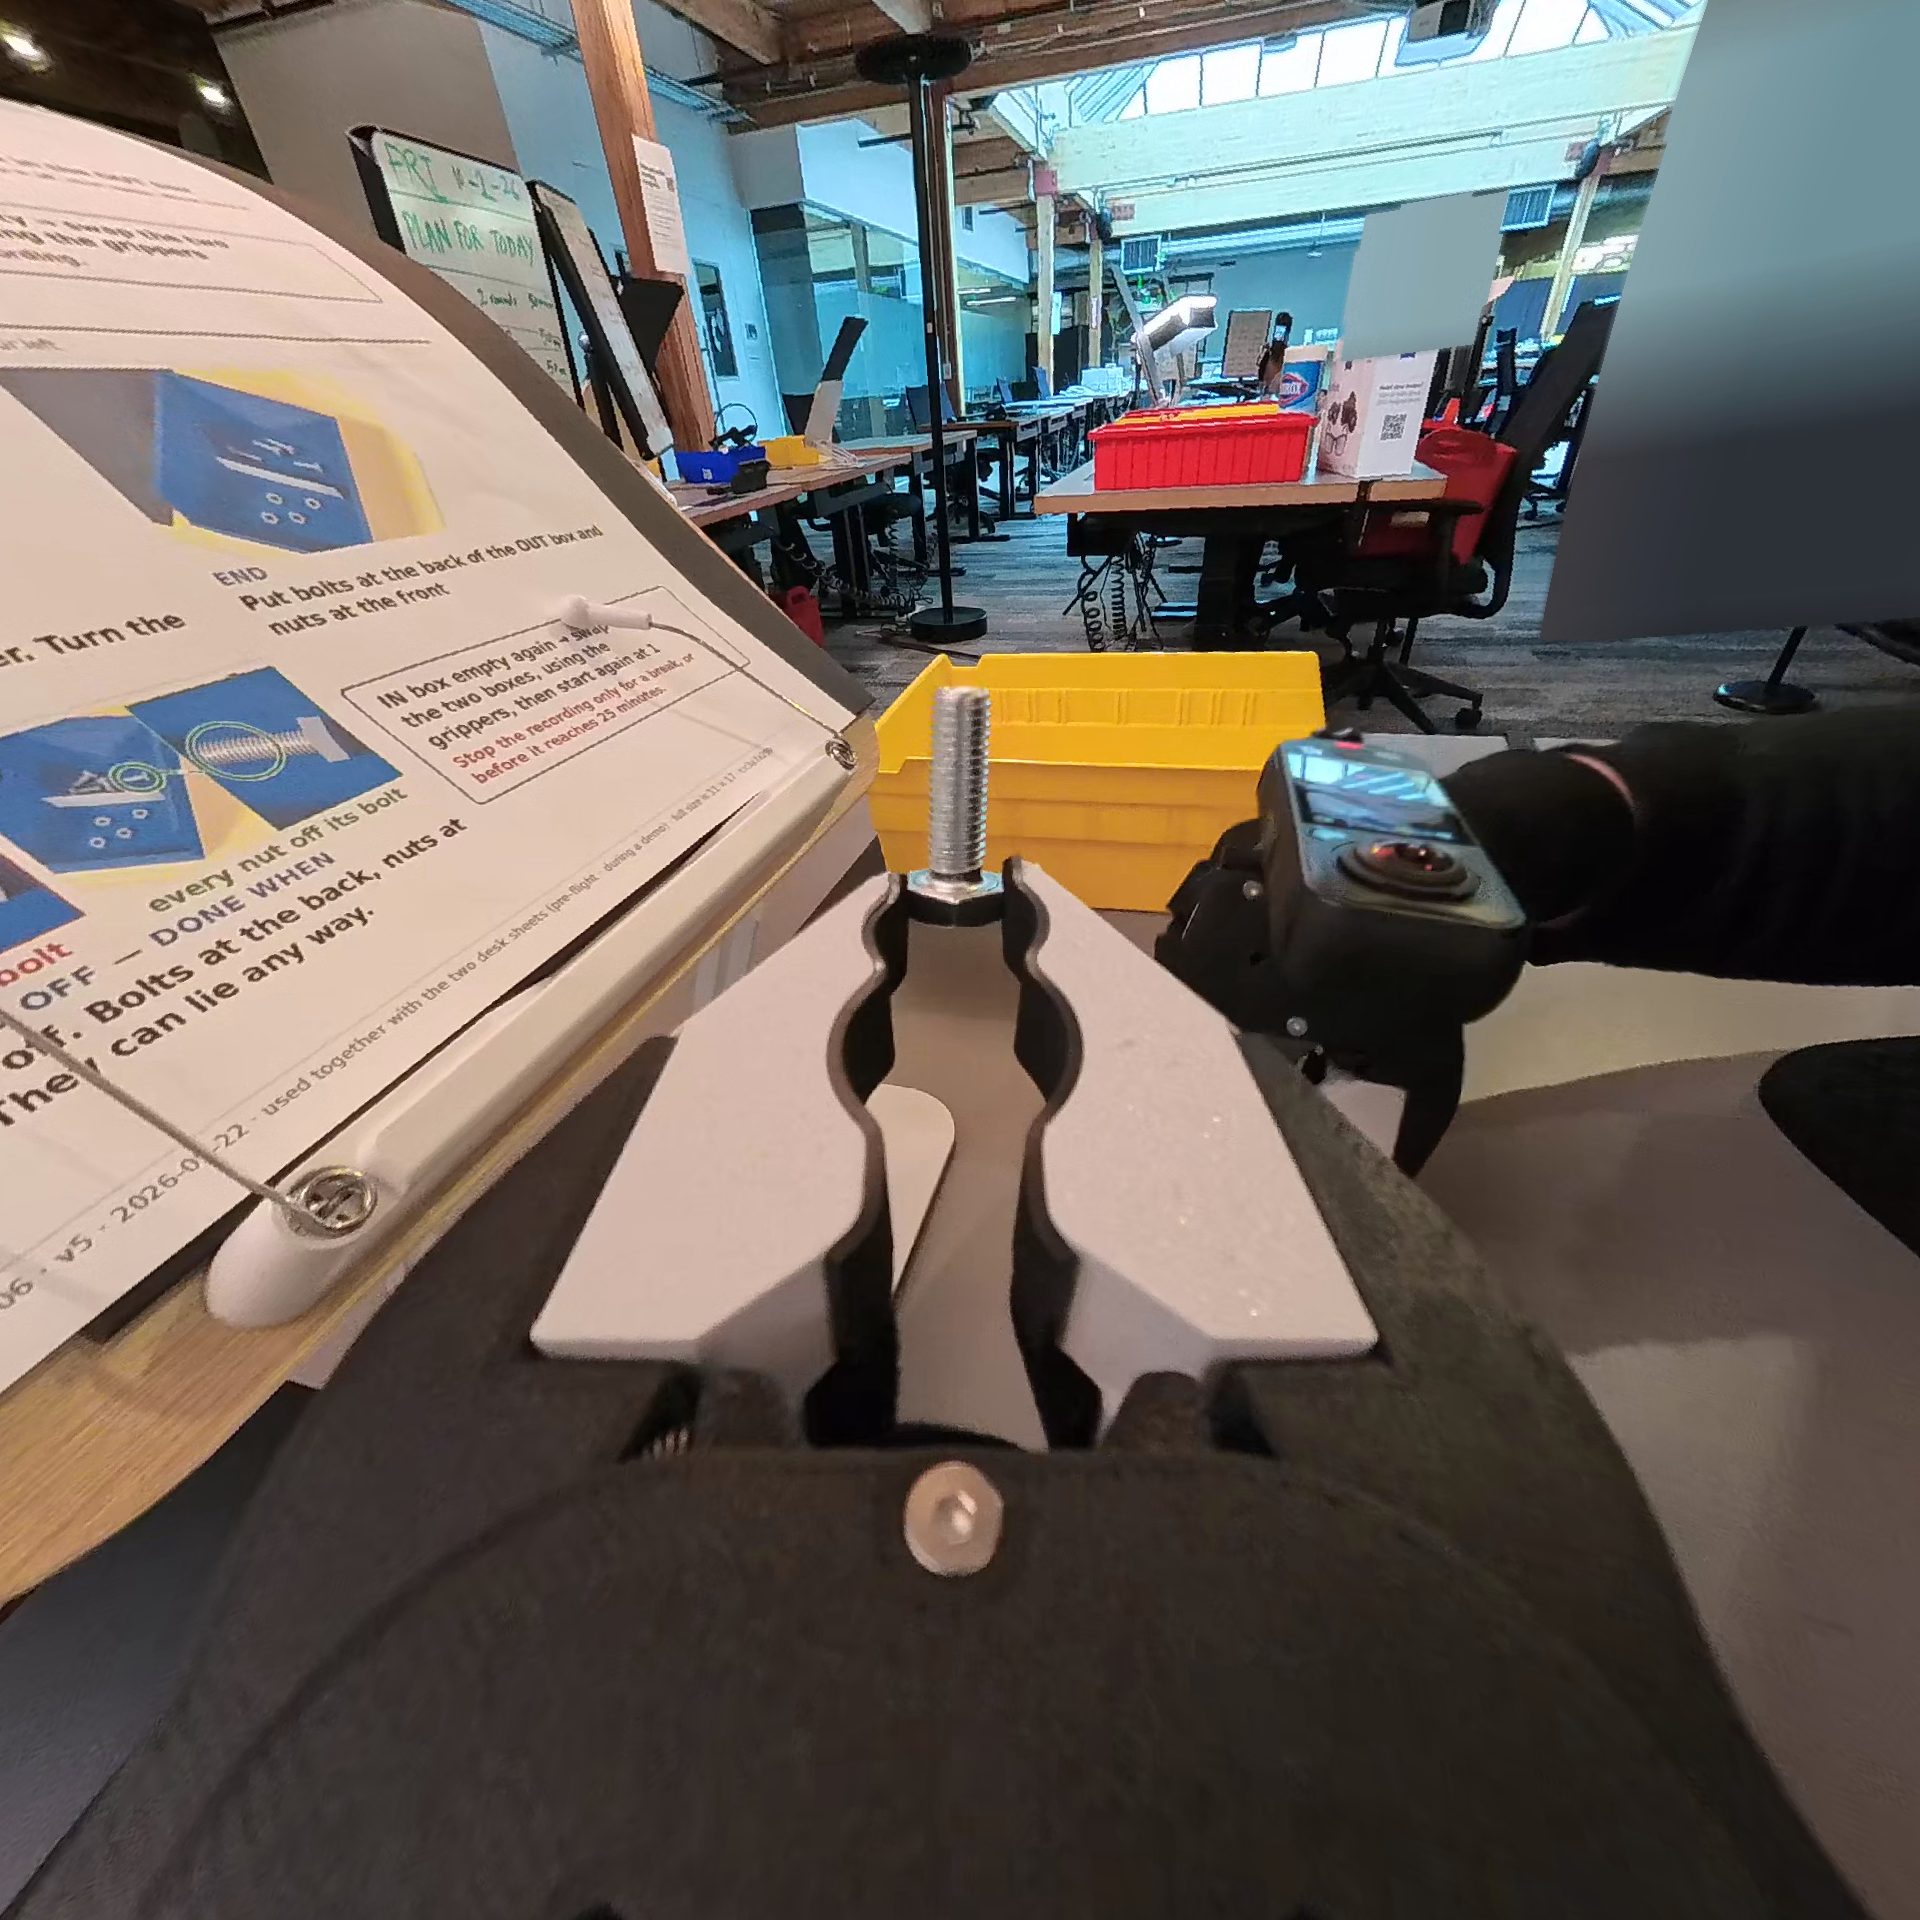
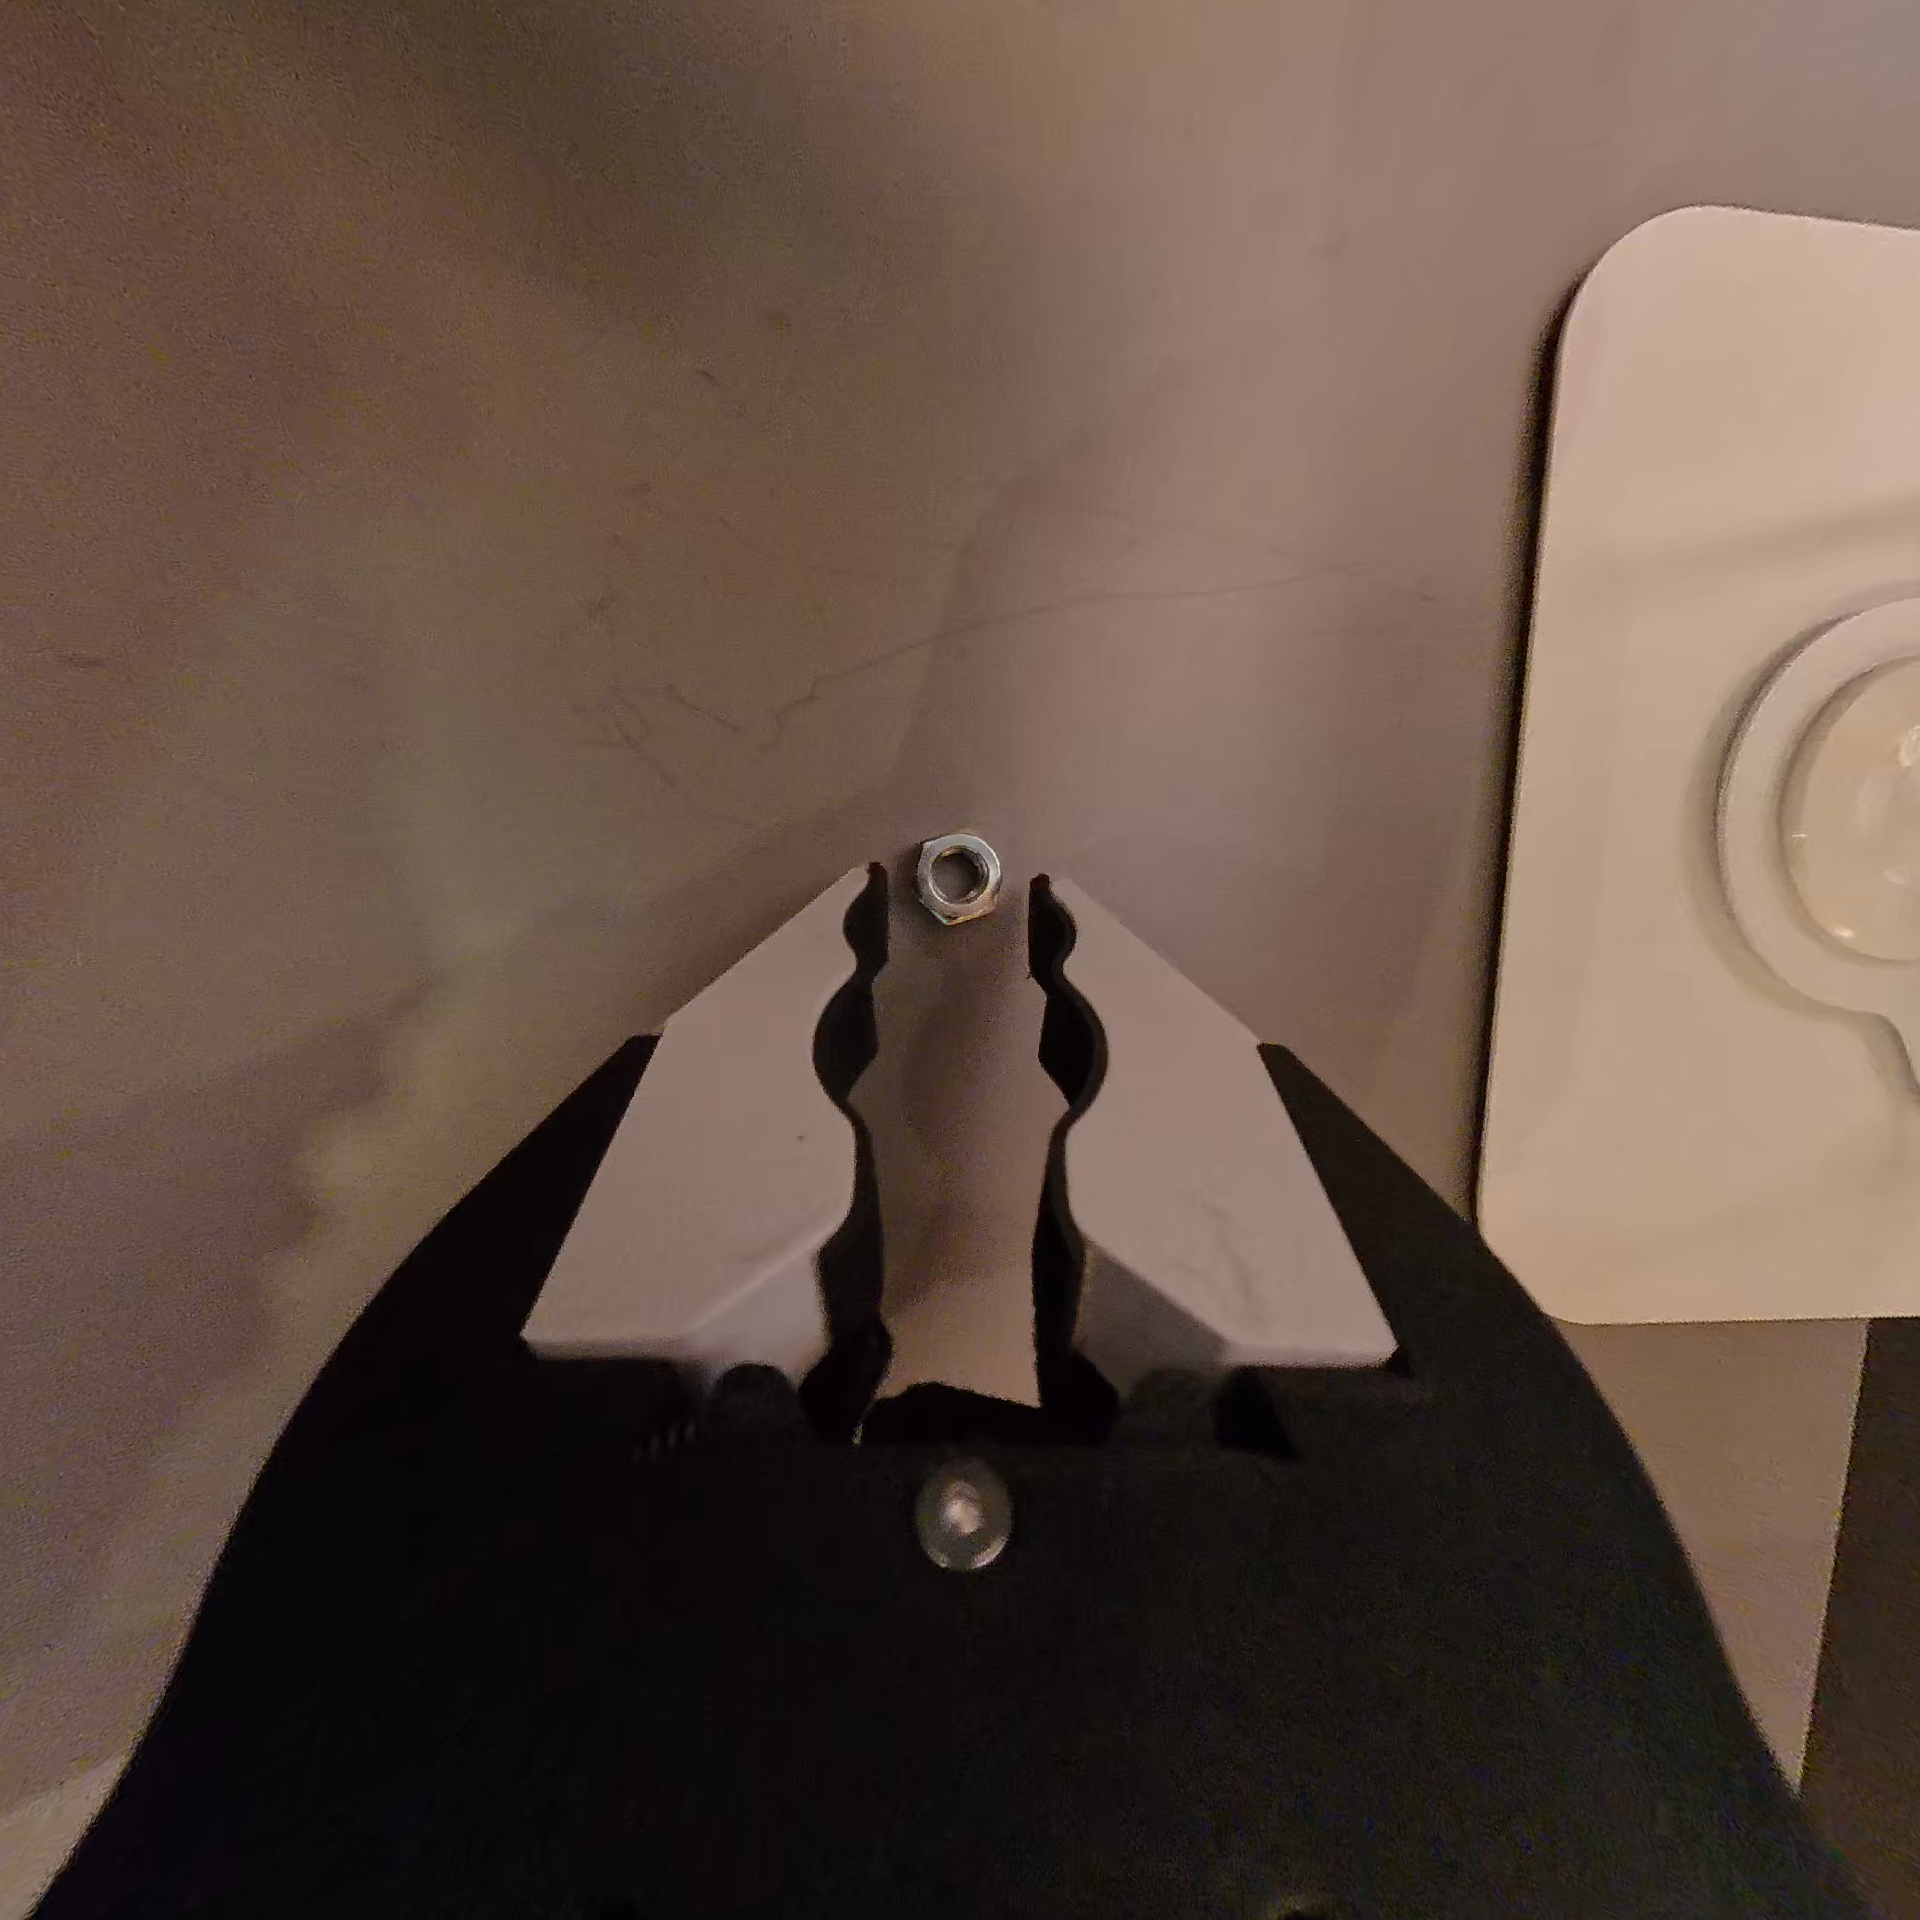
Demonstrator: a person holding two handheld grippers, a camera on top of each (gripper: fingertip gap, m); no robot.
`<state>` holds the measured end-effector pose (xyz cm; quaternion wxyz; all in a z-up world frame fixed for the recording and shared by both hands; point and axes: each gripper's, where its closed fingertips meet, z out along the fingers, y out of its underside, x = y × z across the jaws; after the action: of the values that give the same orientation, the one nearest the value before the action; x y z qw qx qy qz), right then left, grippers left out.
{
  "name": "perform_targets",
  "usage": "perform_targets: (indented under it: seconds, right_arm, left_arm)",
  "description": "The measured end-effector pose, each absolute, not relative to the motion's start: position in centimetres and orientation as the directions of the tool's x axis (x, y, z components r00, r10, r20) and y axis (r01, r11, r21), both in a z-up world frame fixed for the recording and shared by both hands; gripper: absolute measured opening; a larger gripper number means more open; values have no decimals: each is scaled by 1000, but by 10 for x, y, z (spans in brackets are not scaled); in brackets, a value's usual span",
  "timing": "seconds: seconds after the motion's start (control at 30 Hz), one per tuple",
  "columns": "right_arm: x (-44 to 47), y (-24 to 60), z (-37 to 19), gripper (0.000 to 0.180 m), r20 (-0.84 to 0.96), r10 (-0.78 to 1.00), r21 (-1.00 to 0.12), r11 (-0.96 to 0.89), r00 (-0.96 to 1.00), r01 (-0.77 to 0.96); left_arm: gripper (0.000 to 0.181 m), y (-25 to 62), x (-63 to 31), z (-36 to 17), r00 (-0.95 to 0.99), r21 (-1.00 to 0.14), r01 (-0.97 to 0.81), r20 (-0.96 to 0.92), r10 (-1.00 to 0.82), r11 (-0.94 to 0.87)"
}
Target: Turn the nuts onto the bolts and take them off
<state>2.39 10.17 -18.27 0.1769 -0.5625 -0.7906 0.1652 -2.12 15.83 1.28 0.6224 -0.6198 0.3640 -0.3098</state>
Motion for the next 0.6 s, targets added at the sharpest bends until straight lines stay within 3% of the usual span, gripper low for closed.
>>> perform_targets:
  seconds: [0.6]
  right_arm:
    - [25, 103, -183, 15, 78, 949, -484, 304, -306, 821]
  left_arm:
    - [16, 160, -18, 6, 537, -997, -75, -60, -842, 24]
